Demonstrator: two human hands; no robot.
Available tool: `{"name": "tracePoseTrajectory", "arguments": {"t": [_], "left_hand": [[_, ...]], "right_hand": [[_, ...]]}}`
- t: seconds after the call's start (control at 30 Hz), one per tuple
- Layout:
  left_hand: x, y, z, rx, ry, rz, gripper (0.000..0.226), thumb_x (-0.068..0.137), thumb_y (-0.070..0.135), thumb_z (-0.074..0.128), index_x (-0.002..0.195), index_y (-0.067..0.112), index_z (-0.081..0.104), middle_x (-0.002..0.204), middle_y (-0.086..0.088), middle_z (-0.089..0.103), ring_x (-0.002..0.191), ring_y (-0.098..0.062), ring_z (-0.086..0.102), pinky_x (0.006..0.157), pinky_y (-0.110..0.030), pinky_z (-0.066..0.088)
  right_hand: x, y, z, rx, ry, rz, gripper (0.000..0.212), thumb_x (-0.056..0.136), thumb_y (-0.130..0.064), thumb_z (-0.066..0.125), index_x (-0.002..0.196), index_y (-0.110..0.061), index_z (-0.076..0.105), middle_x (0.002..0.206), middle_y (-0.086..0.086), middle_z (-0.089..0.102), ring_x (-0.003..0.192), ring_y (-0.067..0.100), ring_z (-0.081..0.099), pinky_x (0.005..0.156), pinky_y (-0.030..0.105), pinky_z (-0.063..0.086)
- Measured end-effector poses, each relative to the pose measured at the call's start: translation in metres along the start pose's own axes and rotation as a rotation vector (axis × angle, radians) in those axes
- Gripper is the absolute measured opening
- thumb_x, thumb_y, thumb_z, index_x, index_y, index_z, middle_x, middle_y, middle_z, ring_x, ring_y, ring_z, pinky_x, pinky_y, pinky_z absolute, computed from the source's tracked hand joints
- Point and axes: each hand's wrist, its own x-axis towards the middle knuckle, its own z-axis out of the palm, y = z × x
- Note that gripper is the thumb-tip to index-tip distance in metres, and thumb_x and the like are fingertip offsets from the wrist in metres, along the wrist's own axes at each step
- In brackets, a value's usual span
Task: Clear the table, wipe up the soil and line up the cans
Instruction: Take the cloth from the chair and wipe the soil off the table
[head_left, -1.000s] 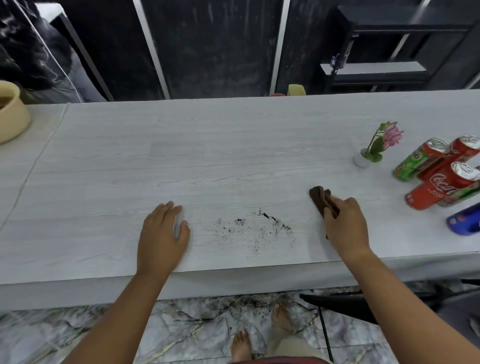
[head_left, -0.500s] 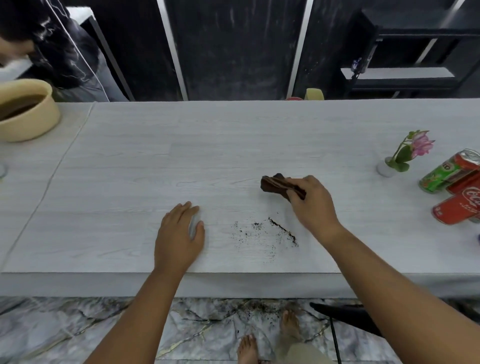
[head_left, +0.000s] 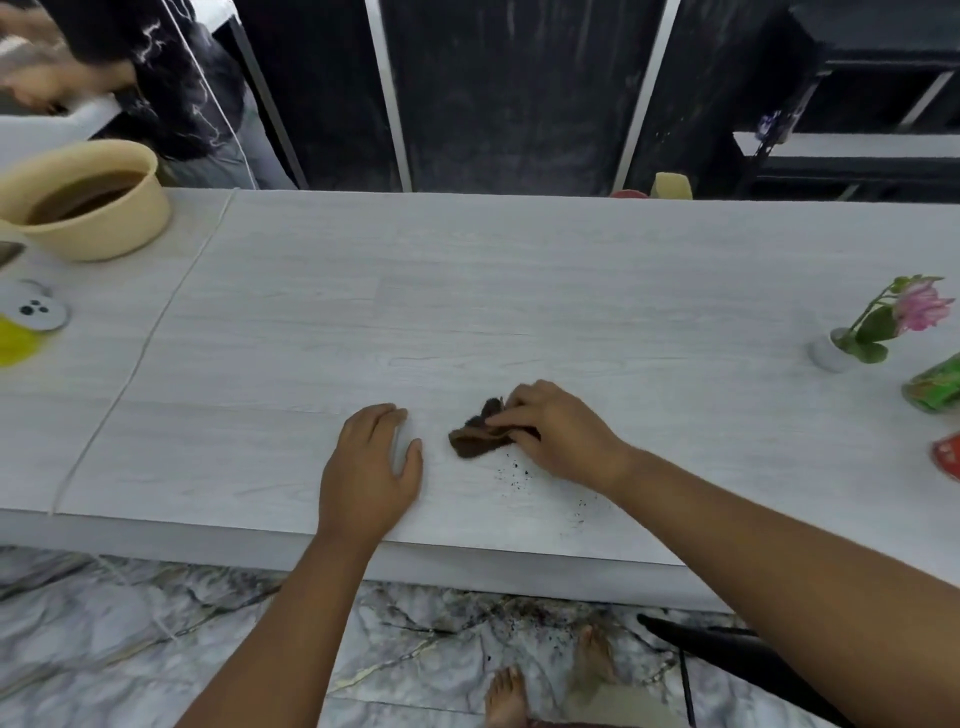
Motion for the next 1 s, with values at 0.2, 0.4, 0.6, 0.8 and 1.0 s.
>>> {"name": "tracePoseTrajectory", "arguments": {"t": [0.2, 0.4, 0.6, 0.8, 1.0], "left_hand": [[0.000, -0.001, 0.002, -0.003, 0.015, 0.000, 0.041, 0.102, 0.025, 0.068, 0.142, 0.013, 0.067, 0.144, -0.001, 0.064, 0.138, -0.020, 0.056, 0.108, -0.031, 0.052], [0.000, 0.000, 0.000, -0.008, 0.011, 0.004, 0.042, 0.101, 0.024, 0.069, 0.141, 0.012, 0.067, 0.143, -0.002, 0.065, 0.138, -0.021, 0.056, 0.111, -0.034, 0.053], [0.000, -0.001, 0.000, -0.023, 0.019, 0.001, 0.041, 0.101, 0.024, 0.069, 0.140, 0.013, 0.068, 0.143, -0.001, 0.066, 0.138, -0.019, 0.056, 0.108, -0.033, 0.054], [-0.002, 0.001, 0.001, -0.042, 0.039, -0.005, 0.040, 0.100, 0.022, 0.071, 0.138, 0.011, 0.070, 0.141, -0.002, 0.067, 0.136, -0.020, 0.057, 0.105, -0.032, 0.053], [-0.002, 0.002, -0.001, -0.043, 0.041, 0.006, 0.039, 0.100, 0.022, 0.071, 0.138, 0.010, 0.070, 0.141, -0.003, 0.068, 0.136, -0.021, 0.057, 0.106, -0.032, 0.053]], "right_hand": [[-0.021, -0.001, -0.019, 0.141, -0.154, -0.048, 0.032, 0.099, -0.010, 0.074, 0.124, -0.029, 0.081, 0.114, -0.007, 0.068, 0.106, 0.011, 0.063, 0.095, 0.028, 0.052], [0.061, -0.014, -0.018, 0.092, 0.041, 0.026, 0.030, 0.099, -0.007, 0.072, 0.125, -0.020, 0.081, 0.115, 0.003, 0.070, 0.112, 0.024, 0.063, 0.099, 0.034, 0.050], [0.029, -0.024, 0.005, -0.002, -0.075, -0.068, 0.033, 0.101, -0.010, 0.069, 0.127, -0.026, 0.080, 0.119, -0.001, 0.070, 0.112, 0.024, 0.057, 0.096, 0.039, 0.049], [-0.031, -0.011, -0.005, -0.011, -0.180, -0.076, 0.030, 0.101, -0.013, 0.072, 0.124, -0.030, 0.081, 0.119, -0.006, 0.070, 0.110, 0.017, 0.060, 0.092, 0.031, 0.050], [-0.001, -0.003, -0.033, 0.128, 0.117, 0.126, 0.033, 0.099, -0.005, 0.071, 0.121, -0.026, 0.082, 0.108, -0.007, 0.067, 0.102, 0.012, 0.062, 0.090, 0.021, 0.048]]}}
